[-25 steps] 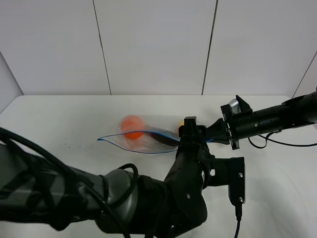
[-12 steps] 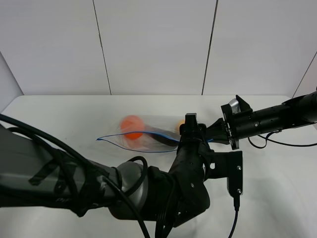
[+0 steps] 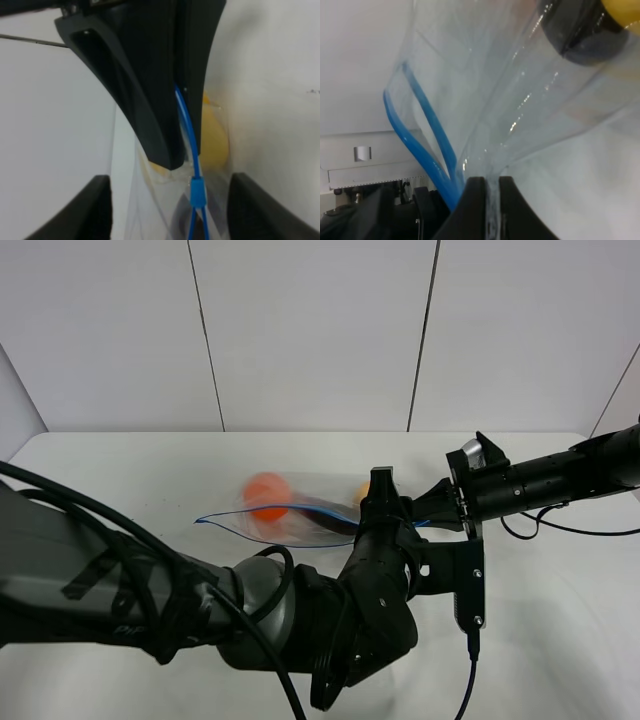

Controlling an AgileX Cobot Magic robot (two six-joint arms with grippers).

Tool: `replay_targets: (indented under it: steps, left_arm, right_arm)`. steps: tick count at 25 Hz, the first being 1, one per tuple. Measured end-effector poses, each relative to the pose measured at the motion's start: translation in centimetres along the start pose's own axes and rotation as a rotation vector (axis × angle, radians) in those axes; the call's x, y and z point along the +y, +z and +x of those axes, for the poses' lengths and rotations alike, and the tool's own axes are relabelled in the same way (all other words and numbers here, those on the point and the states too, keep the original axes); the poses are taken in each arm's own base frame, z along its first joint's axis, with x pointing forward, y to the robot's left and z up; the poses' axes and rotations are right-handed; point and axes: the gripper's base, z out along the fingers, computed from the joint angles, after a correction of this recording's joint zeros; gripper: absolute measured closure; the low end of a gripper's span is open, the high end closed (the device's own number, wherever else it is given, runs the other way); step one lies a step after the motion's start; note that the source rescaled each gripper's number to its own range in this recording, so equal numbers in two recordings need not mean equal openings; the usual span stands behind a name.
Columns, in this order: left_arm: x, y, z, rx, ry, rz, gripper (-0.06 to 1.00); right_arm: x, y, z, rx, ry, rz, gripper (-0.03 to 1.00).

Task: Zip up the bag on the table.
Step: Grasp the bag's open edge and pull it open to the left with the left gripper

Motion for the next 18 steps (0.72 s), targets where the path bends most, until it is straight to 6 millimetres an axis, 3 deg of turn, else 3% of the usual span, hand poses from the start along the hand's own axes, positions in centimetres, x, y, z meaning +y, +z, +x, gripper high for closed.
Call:
replay_targets:
  steps: [18]
  left_arm:
    - [-0.19,0.00,-0.15,-0.017,0.007,0.021,0.52]
  right_arm:
    - [0.00,0.00,0.00,0.000,0.000,0.000,0.97]
